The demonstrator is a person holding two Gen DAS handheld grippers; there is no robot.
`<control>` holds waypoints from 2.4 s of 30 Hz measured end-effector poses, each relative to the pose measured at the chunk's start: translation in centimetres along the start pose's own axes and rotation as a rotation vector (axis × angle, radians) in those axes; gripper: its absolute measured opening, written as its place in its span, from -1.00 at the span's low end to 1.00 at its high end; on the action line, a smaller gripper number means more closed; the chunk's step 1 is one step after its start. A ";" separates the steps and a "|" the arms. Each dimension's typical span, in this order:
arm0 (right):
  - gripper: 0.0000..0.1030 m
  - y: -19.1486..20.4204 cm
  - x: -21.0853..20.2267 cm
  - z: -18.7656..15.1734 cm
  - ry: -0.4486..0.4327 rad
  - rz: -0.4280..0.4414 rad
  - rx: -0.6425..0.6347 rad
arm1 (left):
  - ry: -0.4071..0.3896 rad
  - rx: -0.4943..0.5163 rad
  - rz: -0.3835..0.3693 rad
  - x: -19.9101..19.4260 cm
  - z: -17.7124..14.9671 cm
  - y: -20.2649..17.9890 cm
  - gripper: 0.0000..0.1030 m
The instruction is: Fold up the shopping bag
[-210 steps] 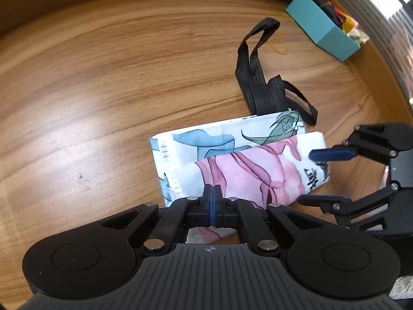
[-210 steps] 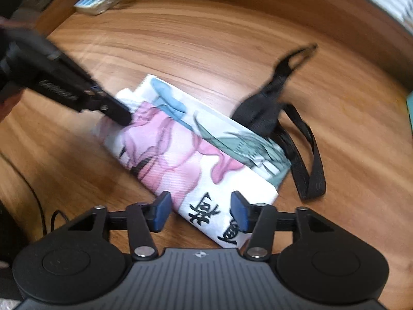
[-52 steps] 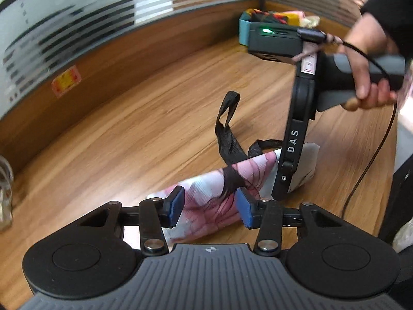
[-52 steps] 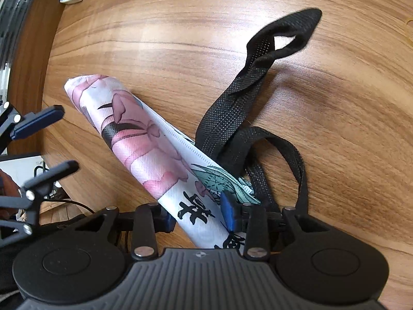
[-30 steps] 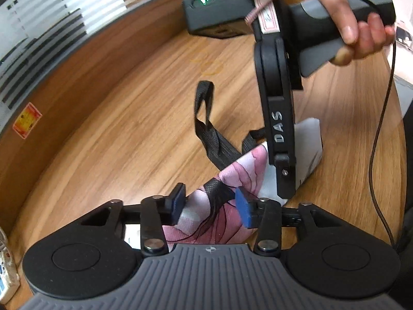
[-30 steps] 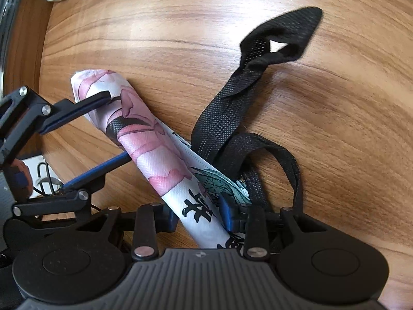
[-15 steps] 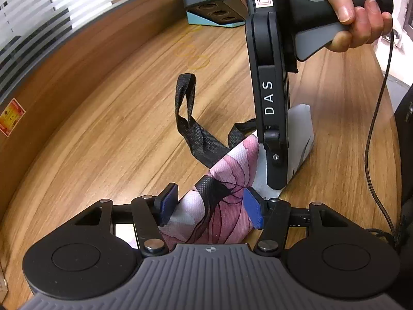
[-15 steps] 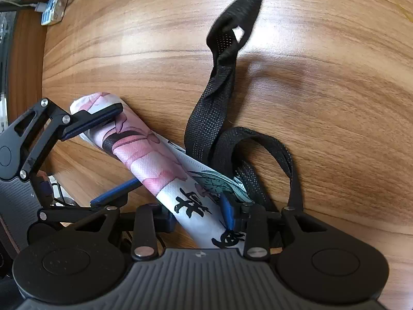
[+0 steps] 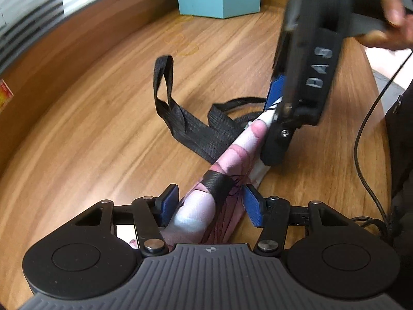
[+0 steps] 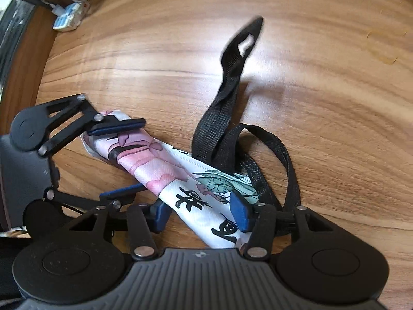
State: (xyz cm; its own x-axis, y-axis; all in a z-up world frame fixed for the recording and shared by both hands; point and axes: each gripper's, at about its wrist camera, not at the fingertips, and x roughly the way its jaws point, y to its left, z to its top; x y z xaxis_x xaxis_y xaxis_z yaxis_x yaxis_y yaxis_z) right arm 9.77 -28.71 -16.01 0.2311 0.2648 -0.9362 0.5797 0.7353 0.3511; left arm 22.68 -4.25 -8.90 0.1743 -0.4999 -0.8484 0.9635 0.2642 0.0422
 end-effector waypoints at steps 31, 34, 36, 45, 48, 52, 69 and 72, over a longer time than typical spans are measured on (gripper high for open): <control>-0.50 -6.1 -3.7 -0.7 0.005 0.297 0.119 | 0.071 -0.089 -0.038 1.5 1.8 -4.2 0.03; -0.71 -3.3 -4.2 -0.5 -0.014 0.211 -0.042 | 0.082 -0.112 -0.069 1.9 2.4 -4.5 0.02; -0.71 -1.0 -4.9 -1.0 -0.043 0.141 -0.171 | 0.080 -0.140 -0.087 2.1 2.7 -4.8 0.02; -0.13 4.0 -7.6 -6.5 -0.201 -0.078 -0.458 | 0.068 -0.170 -0.110 2.5 3.6 -7.8 0.01; 0.14 4.7 -7.5 -8.1 -0.240 -0.184 -0.581 | 0.071 -0.139 -0.104 2.7 4.1 -9.7 0.01; 0.18 5.2 -6.4 -8.5 -0.188 -0.254 -0.751 | 0.075 -0.101 -0.094 3.3 4.6 -11.9 0.01; -0.49 8.0 -2.3 -4.3 0.006 -0.130 -0.991 | 0.096 -0.072 -0.042 7.0 6.6 -20.0 0.01; -0.50 7.3 -2.5 -1.8 0.057 -0.039 -0.820 | 0.063 -0.062 0.012 5.4 6.4 -22.1 -0.02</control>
State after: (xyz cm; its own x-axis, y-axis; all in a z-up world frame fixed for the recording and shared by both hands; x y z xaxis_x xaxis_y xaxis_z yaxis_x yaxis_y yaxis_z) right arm 12.06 -22.90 -11.10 0.1699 0.2445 -0.9547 -0.1733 0.9611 0.2153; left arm 3.59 -18.03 -11.01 0.1711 -0.4444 -0.8794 0.9466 0.3216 0.0216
